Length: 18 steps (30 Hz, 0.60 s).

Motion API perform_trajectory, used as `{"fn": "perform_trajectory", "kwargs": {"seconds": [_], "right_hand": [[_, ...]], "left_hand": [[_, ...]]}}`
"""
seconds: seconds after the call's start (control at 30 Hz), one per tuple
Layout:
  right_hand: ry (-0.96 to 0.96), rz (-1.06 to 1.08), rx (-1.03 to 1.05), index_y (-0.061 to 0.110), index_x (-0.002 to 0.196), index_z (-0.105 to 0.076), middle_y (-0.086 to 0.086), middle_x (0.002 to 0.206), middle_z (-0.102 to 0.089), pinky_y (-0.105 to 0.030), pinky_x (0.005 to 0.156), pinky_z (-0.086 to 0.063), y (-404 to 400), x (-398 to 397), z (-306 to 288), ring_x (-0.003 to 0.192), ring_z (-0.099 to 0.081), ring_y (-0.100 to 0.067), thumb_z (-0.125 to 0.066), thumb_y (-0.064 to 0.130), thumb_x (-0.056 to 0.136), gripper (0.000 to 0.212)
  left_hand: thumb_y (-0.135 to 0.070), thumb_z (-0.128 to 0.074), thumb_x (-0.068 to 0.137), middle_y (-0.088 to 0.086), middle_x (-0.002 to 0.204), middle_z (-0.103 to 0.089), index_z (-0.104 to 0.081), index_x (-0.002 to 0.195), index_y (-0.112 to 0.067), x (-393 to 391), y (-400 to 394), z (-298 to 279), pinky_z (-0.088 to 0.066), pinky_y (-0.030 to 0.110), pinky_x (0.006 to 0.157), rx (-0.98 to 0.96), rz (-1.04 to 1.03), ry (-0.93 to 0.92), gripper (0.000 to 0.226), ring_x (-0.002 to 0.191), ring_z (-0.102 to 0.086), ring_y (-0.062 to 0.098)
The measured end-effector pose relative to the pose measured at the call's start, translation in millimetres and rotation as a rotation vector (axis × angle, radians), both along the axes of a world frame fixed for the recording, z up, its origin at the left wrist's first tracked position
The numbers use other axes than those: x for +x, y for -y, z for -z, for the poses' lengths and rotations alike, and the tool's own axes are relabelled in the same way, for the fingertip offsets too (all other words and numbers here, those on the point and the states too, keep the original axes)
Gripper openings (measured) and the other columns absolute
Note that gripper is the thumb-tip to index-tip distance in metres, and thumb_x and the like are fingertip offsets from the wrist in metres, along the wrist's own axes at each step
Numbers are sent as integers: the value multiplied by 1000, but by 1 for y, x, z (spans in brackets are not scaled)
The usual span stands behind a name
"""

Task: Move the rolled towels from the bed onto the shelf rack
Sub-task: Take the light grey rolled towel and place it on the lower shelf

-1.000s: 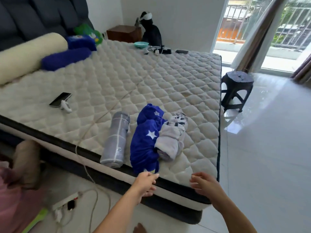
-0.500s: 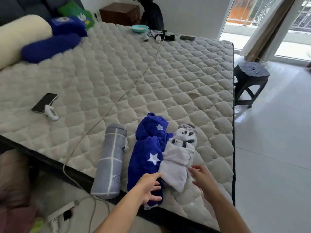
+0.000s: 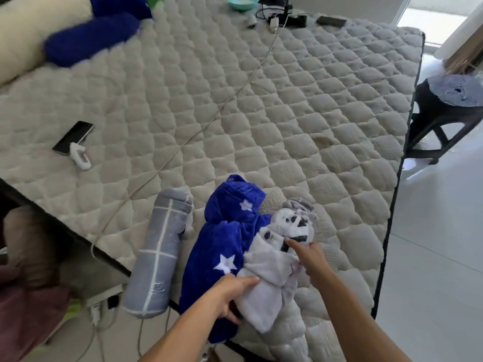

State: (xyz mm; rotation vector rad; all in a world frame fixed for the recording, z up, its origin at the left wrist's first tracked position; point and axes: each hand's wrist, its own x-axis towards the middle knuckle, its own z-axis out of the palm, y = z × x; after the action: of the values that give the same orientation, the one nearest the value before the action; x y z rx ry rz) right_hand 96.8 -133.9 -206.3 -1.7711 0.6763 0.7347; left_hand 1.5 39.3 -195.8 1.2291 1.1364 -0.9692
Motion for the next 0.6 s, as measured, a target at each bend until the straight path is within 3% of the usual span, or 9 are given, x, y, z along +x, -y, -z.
{"fn": "perform_trajectory", "kwargs": {"seconds": [0.1, 0.17, 0.27, 0.4, 0.6], "right_hand": [[-123, 20, 103, 15, 126, -51, -5, 119, -55, -45, 91, -47, -1, 1, 6, 112, -53, -29, -78, 40, 71, 66], [-171, 25, 130, 21, 118, -53, -4, 119, -55, -52, 97, -46, 0, 0, 10, 112, -53, -29, -81, 47, 63, 67], [-180, 25, 137, 28, 97, -56, -3, 114, -59, -53, 93, -49, -1, 1, 13, 108, -56, -28, -83, 52, 51, 58], [-206, 1, 148, 21, 116, -56, -5, 120, -58, -45, 91, -51, 1, 2, 18, 106, -57, -25, -81, 46, 46, 79], [-202, 39, 187, 11, 111, -62, -10, 105, -66, -32, 67, -49, 2, -3, 5, 93, -61, -24, -79, 34, 58, 61]], "left_hand": [[-38, -76, 76, 13, 139, -45, -43, 135, -15, 3, 2, 1, -49, 63, 91, 3, -19, -27, 72, 122, -49, 40], [-36, -76, 78, 14, 139, -45, -43, 134, -15, 5, 2, 0, -49, 63, 92, 0, -31, -39, 68, 122, -49, 40], [-34, -74, 80, 14, 138, -45, -43, 133, -14, 4, 3, -3, -50, 61, 92, 11, -39, -44, 65, 122, -49, 40], [-35, -75, 79, 14, 137, -46, -44, 133, -15, 2, 4, -7, -50, 60, 92, 20, -42, -20, 66, 122, -49, 39], [-39, -74, 79, 9, 123, -53, -51, 124, -19, -10, 4, -18, -52, 59, 90, 19, -37, 84, 54, 114, -54, 36]]}}
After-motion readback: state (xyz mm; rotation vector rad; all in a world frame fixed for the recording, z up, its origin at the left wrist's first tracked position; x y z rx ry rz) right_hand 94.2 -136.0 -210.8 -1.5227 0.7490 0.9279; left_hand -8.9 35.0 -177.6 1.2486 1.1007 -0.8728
